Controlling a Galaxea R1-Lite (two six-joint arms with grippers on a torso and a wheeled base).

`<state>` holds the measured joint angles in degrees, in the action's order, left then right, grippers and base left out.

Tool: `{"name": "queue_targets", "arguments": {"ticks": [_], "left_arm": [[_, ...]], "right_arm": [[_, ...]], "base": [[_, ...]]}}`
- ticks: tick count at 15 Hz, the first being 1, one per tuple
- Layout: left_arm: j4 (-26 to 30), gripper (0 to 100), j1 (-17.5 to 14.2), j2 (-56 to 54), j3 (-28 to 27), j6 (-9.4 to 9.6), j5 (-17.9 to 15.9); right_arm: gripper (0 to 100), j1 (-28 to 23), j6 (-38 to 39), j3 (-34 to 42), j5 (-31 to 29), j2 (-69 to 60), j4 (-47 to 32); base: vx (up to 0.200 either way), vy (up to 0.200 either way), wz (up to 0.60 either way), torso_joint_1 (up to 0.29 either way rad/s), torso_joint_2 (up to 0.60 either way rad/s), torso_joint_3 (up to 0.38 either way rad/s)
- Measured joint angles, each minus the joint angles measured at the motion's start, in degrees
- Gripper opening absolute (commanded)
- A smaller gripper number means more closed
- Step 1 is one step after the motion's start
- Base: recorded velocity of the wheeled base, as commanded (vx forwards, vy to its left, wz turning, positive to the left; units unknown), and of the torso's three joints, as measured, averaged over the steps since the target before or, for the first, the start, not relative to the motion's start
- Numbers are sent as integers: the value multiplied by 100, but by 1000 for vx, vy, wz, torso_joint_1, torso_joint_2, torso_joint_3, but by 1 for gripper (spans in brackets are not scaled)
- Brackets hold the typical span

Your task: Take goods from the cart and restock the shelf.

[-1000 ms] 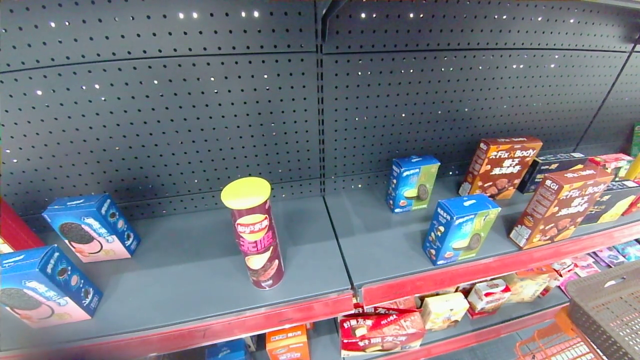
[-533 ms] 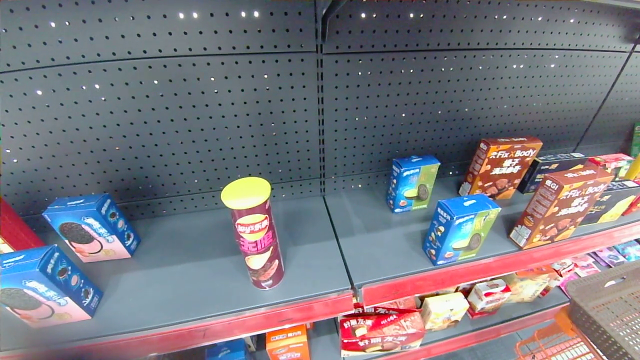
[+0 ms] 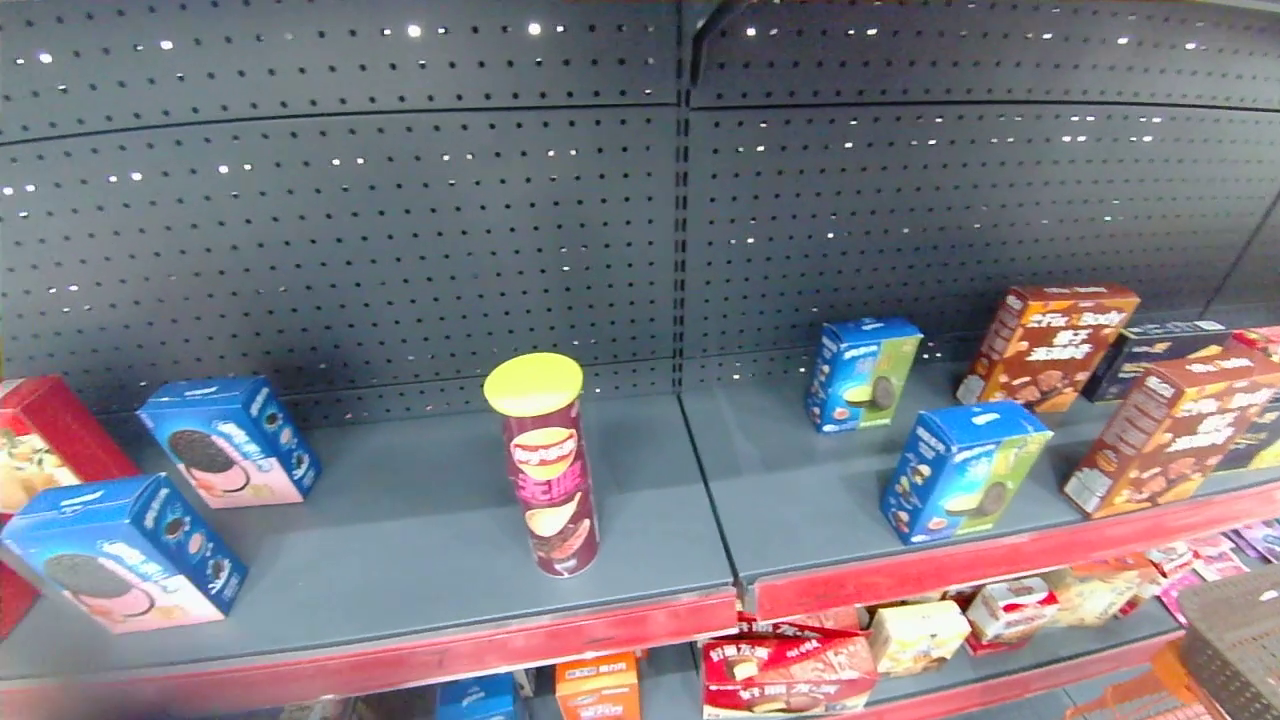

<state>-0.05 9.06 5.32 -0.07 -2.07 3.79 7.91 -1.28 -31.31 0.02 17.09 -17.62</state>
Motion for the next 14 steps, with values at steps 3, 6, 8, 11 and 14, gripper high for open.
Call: {"name": "queue_targets", "arguments": {"ticks": [3,6,8,11,14], "left_arm": [[-2,100,0,2,0,5,-2],[0,100,0,2,0,2,-2],[2,100,0,0,-2,5,0],[-2,100,4,5,-2,2,-2],[0,100,-2,6,-2,2,-5]], "right_arm": [[0,66,0,-20,38,21,35],[0,132,-2,-33,101,35,16],[0,176,49,-50,400,29,43],[0,391,338,-107,1064,60,194],[0,485,338,-85,1157,457,627]], "base": [[0,0,600,6,1,2],[0,0,200,4,1,1],[0,0,0,0,0,0],[0,0,0,0,0,0],[0,0,0,0,0,0]]}}
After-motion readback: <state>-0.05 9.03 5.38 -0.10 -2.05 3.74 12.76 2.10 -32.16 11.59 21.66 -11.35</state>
